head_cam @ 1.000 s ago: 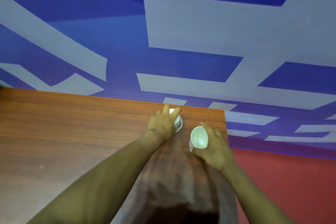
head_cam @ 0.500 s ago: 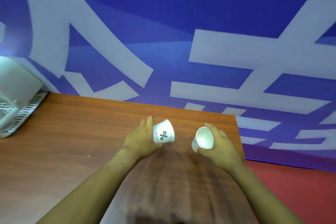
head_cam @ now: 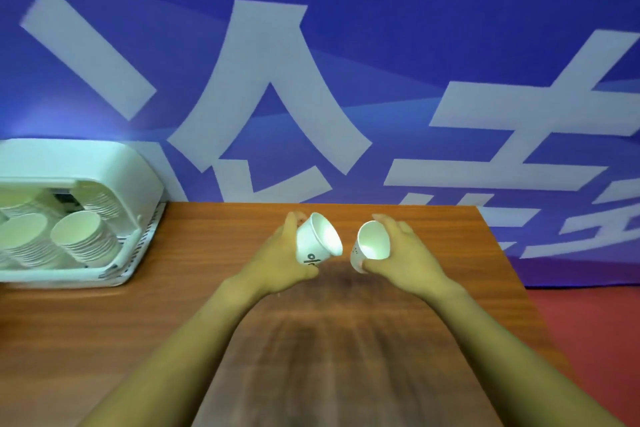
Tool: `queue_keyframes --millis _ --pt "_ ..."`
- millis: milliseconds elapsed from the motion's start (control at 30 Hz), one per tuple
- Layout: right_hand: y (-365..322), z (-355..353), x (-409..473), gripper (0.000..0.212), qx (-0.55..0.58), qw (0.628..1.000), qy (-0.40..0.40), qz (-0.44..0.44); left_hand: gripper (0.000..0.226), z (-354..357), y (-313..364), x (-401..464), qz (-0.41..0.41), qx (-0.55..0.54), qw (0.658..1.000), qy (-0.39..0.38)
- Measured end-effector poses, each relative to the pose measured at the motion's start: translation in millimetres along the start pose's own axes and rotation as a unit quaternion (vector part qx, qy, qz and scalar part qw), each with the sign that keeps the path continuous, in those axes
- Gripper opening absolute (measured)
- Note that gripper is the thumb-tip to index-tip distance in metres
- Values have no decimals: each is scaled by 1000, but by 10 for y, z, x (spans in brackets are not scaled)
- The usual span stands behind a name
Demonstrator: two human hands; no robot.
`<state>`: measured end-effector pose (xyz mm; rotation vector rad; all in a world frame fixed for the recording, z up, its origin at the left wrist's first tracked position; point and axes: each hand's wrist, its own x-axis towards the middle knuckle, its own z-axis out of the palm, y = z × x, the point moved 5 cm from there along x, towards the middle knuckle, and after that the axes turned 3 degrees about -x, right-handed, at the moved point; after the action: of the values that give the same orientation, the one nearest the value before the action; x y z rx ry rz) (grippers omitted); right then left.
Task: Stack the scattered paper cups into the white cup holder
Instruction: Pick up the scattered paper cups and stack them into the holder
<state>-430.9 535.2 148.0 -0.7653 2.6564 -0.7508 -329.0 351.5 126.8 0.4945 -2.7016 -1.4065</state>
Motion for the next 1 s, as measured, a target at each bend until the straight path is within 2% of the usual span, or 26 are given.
queue_keyframes --millis 100,300,333,467,533,700,833,1000 --pt "-339 195 -122 85 -1 1000 -4 -5 77 -273 -237 -249 -2 -20 1000 -3" --pt "-745 428 -201 86 -1 1000 -6 -19 63 -599 -532 -647 -25 -89 995 38" --pt "-782 500 -200 86 2 1000 -13 -24 63 -630 -605 -716 -34 -84 994 54" --pt "-972 880 -217 85 16 997 -63 -46 71 -843 -996 -957 -106 59 986 111" --pt "-1117 1039 -228 83 20 995 -81 -56 69 -1024 -1118 -1071 -123 62 984 117" --pt "-1574 1155 -250 83 17 995 -79 -63 63 -1570 -1332 -1319 -94 -27 986 138" --pt "-1955 1160 -161 86 -4 997 -51 -61 73 -1985 -1481 -1323 -69 -38 985 152" --pt "-2634 1682 -99 88 -10 998 -51 -46 78 -2709 -1917 -1320 -47 -10 986 160"
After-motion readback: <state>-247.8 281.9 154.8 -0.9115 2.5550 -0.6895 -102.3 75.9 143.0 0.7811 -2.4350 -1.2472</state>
